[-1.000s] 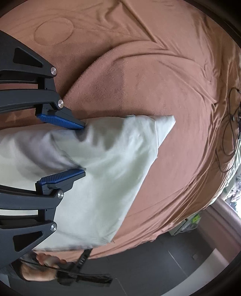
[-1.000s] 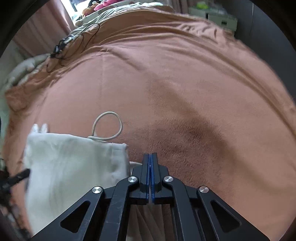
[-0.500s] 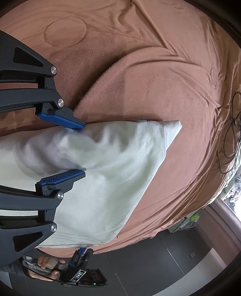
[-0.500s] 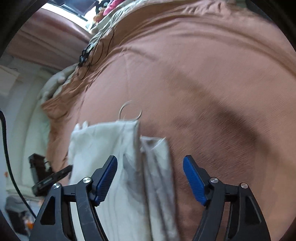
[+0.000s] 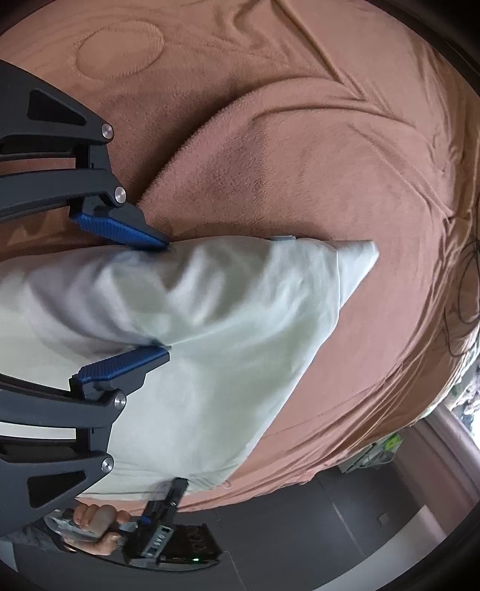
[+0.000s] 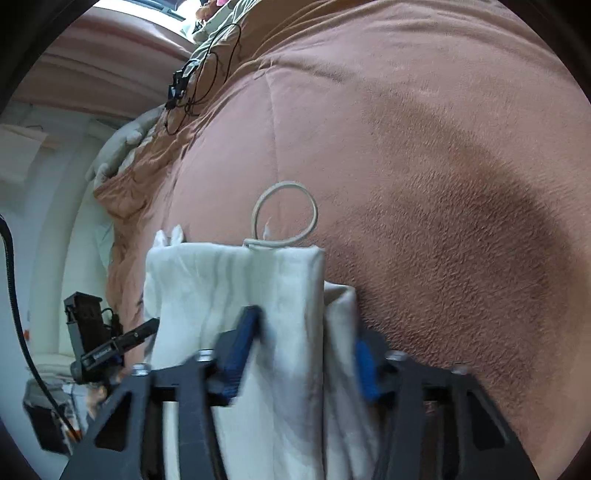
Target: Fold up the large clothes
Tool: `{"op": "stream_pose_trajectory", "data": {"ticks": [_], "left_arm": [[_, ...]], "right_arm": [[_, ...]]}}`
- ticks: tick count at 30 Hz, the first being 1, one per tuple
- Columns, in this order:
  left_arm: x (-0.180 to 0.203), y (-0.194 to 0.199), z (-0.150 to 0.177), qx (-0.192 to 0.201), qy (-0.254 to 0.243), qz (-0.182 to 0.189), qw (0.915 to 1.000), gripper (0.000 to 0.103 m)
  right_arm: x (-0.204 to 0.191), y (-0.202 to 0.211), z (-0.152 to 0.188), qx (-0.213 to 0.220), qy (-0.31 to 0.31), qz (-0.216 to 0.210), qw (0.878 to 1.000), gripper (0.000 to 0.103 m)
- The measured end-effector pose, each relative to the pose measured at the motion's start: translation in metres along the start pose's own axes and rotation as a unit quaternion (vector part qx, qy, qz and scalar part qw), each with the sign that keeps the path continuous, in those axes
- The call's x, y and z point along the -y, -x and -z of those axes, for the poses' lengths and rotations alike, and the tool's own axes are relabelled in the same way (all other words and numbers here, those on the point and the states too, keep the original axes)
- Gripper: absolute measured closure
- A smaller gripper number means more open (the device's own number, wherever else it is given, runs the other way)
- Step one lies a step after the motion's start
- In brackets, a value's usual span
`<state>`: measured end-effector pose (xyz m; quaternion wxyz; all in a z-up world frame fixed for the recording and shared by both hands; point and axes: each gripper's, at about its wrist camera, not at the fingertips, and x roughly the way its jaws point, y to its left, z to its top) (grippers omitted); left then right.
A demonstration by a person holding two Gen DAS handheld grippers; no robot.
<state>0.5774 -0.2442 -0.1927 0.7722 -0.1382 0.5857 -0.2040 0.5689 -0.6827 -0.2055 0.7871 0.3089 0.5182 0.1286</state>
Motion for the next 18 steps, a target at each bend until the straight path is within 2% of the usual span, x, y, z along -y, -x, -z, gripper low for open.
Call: {"op": "stream_pose_trajectory", "data": {"ticks": [1,2,3,9,18], "left_arm": [[-0.001,0.0,0.0,0.001,0.006,0.001,1.0,0.047],[0.0,0.001,-0.001,0.003,0.01,0.002,0.9999,0.049],[0.001,0.003,-0.001,0.007,0.01,0.003,0.9999,0.055],[0.015,0.023,0.007,0.036,-0.008,-0.011,0.9993,0.078],[0.047,0.085,0.026,0.094,-0.033,-0.009,0.995,0.083]], "right_arm": [[-0.002,0.004,0.001,0.006,0.005,0.002,1.0,0.083],[-0.005,0.008,0.002,0.014,0.011,0.003,1.0,0.085],[-0.009,0.012,0.003,0.022,0.018,0.003,1.0,0.087],[-0.033,0.042,0.015,0.06,0.049,0.003,0.997,0.09],[-0.083,0.095,0.044,0.115,0.087,0.005,0.99,0.091]]}}
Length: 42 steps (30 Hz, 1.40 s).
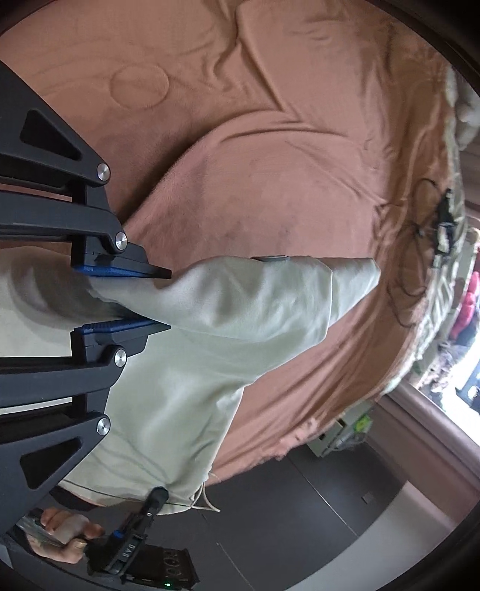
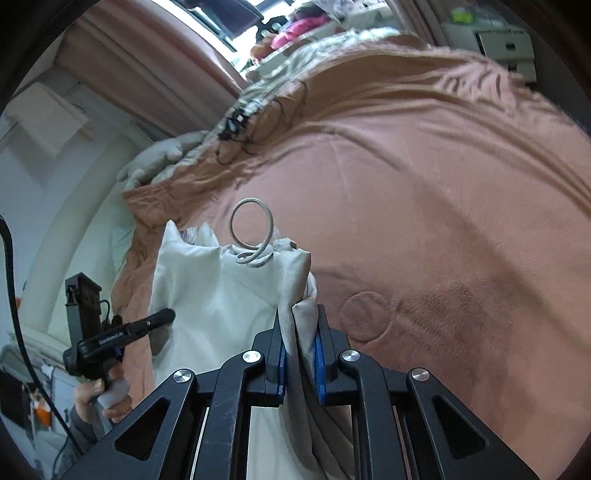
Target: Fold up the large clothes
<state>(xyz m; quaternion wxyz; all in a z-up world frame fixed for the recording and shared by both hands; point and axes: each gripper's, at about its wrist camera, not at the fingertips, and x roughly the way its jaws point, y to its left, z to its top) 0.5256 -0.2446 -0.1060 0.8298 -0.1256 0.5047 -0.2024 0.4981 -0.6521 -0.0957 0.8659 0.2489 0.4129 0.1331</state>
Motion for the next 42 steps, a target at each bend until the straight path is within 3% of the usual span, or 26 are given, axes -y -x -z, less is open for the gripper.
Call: {"op": "stream_pose_trajectory", "data": {"ticks": [7,22,30,42], "left_arm": [[0.027,0.061,0.012,0.046,-0.012,0.014,0.9988,0.084],[0.052,0.179,0.078,0.13,-0.027,0.047,0.9901,0.087],[0.055,0.231,0.11,0.167,-0.029,0.05,0.9842,0.088],[0.042,0.319,0.132,0.224,-0.023,0.036,0.9737,0.088]], "right_arm": [[-0.037,0.055,0.024,0.043,0.024,0.008,0.999,0.091],[-0.106,0.147,0.085,0.105,0.067,0.006,0.992,0.091],[-0.14,0.178,0.109,0.121,0.09,-0.006,0.989,0.091],[-0.203,0.199,0.129,0.137,0.13,-0.049,0.981,0.091]]}}
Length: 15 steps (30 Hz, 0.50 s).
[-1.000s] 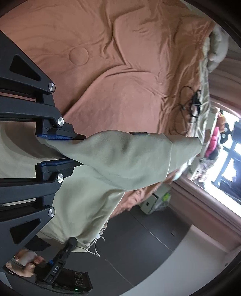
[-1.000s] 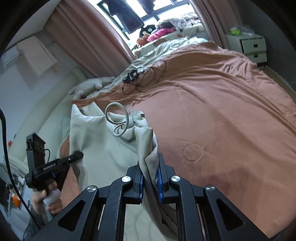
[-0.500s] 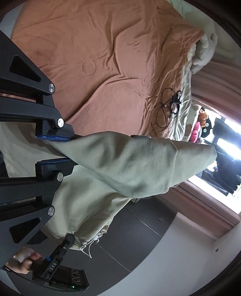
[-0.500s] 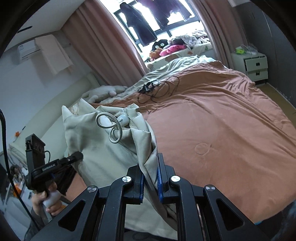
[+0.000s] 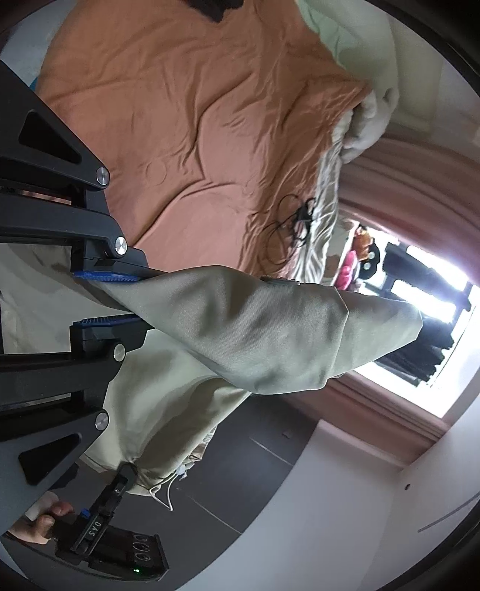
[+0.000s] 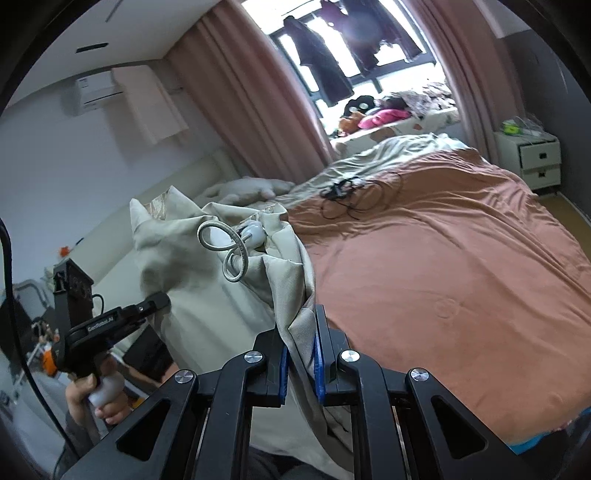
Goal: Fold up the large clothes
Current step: 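Lift the folded cream garment with both tools and carry it toward the black garment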
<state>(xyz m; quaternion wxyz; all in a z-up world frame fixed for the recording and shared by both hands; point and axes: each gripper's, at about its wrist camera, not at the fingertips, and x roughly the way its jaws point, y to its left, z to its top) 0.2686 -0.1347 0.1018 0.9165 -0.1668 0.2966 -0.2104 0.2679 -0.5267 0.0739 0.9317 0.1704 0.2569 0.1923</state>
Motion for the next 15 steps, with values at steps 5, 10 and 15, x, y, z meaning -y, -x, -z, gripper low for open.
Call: {"op": "stream_pose_trajectory", "data": {"ticks": [5,10,15], "left_arm": [[-0.013,0.035,-0.006,0.021,0.007,-0.012,0.9997,0.088],[-0.033,0.077,-0.012,0.045,0.015,-0.026,0.9985,0.088],[-0.059,0.122,-0.015,0.066,0.023,-0.044,0.9966,0.088]], "right_arm": [[-0.041,-0.002,0.003,0.001,0.018,-0.022,1.0,0.091],[-0.08,-0.008,0.006,0.001,0.036,-0.047,0.998,0.091],[-0.118,-0.016,0.013,-0.003,0.054,-0.073,0.996,0.091]]}}
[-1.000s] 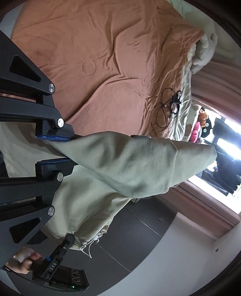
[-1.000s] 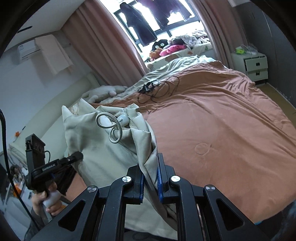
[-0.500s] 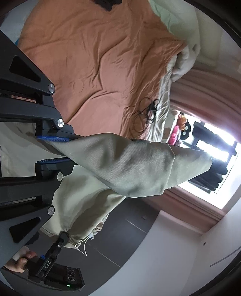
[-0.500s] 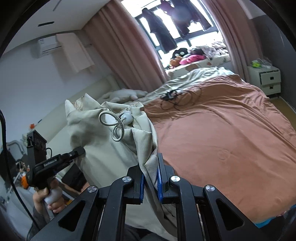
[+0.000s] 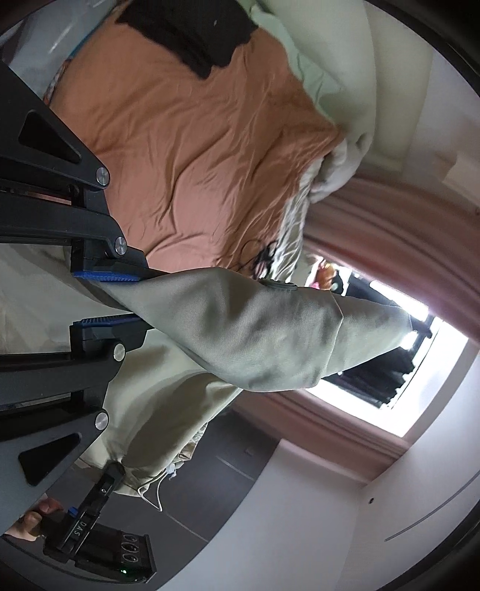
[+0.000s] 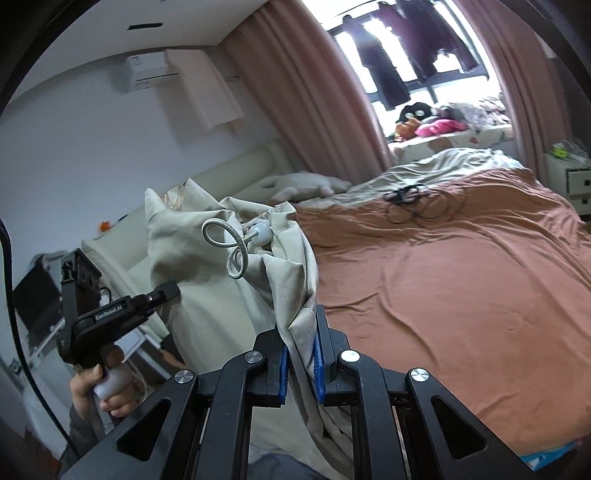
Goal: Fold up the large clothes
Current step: 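Lift the folded cream garment with both tools and carry it toward the black garment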
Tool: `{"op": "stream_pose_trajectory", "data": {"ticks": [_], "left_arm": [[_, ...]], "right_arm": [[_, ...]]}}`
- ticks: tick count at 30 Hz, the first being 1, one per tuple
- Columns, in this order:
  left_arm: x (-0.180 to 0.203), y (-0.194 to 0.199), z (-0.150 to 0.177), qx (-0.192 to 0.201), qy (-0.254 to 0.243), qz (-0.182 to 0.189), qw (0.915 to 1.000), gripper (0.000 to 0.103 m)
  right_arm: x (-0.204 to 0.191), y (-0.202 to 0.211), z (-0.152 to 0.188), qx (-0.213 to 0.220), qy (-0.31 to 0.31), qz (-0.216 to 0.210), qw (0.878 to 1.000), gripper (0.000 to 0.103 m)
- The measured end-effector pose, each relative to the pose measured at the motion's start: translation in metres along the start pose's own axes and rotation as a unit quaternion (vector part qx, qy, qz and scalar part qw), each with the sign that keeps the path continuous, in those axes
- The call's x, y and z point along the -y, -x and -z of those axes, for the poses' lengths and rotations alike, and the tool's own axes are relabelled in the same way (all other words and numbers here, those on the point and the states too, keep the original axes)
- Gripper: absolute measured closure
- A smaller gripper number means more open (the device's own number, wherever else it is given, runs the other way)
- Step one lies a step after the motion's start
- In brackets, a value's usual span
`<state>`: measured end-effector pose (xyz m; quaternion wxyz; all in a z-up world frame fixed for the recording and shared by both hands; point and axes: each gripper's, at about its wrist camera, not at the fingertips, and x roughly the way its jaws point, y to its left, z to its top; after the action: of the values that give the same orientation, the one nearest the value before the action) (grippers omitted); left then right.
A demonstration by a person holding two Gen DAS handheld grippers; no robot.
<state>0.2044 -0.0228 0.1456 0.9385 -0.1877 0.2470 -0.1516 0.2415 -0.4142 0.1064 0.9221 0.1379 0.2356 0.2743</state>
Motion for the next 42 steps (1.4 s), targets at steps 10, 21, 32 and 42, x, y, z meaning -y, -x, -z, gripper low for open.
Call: {"op": "stream_pose_trajectory", "data": {"ticks": [10,21,32,42], "left_arm": [[-0.066,0.072,-0.009,0.034,0.025,-0.044,0.9981,0.088],[-0.142,0.119,-0.026,0.064,0.055,-0.08,0.9932,0.088],[-0.228,0.143,-0.069,0.092,0.055,-0.113,0.9877,0.088],[-0.303,0.166,-0.108,0.111,0.039,-0.171,0.9781,0.088]], "right_arm": [[-0.07,-0.048,0.013,-0.029,0.032,-0.055,0.998,0.091],[-0.144,-0.106,0.017,-0.059,0.07,-0.107,0.99,0.091],[-0.215,-0.181,0.013,-0.093,0.109,-0.169,0.975,0.092],[-0.292,-0.258,0.022,-0.124,0.136,-0.236,0.954,0.091]]}}
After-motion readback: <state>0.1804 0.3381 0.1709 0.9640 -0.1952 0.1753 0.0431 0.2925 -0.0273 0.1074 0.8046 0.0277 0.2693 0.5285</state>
